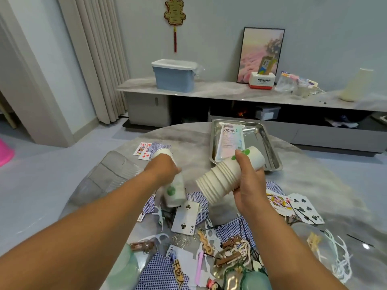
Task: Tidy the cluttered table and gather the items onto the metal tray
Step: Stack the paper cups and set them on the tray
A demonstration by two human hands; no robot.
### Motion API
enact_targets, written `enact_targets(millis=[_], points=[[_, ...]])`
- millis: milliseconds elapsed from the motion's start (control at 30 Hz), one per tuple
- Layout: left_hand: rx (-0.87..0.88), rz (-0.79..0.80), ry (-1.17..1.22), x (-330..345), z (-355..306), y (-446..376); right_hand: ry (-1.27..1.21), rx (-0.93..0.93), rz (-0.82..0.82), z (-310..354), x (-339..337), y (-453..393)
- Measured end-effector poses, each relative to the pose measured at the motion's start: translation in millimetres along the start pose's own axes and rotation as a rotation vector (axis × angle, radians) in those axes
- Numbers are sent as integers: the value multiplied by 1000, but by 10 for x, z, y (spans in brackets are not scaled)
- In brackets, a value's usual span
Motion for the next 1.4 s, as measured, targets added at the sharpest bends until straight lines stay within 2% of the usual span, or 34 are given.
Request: enact_targets(millis=[100,267,367,467,633,700,767,867,900,967,1067,1167,1267,1333,1400], points=[[-285,-15,560,-32,-67,-14,-72,-67,-31,68,72,36],[-675,158,1241,303,-117,174,-50,-185,-93,122,142,97],[-819,215,1502,435,-220,314,16,-258,-86,25,112,130],[-825,360,1618,502,-413,466,65,-275,-48,-84,100,161],[-725,580,1558,523,-664,669,-28,-211,-83,-133,50,63],[-588,599,1406,519,-717,659,-29,-183,-115,-108,14,3],[-409,443,1105,495,-699,524,-63,-136,-176,-57,-37,-75],[-120,-63,530,374,-488,153,-135,-59,-272,29,-139,-193],[-23,-171,279,313,-383,30,-133,-54,-291,44,-167,-217],[110,-204,-158,235,-191,-220,-94,-65,-313,29,-215,-251],[136,-126,-454,174,-54,-513,-21,-80,-323,-46,-244,-279],[106,14,-461,186,-29,-688,14,-89,-312,-122,-238,-286],[120,8,-367,201,-75,-736,5,-73,-299,-161,-234,-286],[129,-28,-141,208,-184,-674,-49,-47,-290,-133,-206,-287],[91,34,265,252,-327,-526,-140,-43,-296,-68,-161,-287]])
Point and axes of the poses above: each hand's wrist, its own y-axis away from the middle knuckle, its own x-axis out of the palm, z = x × y, the point moved 1 cm from there along -y, towards the middle knuckle, and after that the axes turned 8 degrees about -z, right-handed, at the moved point
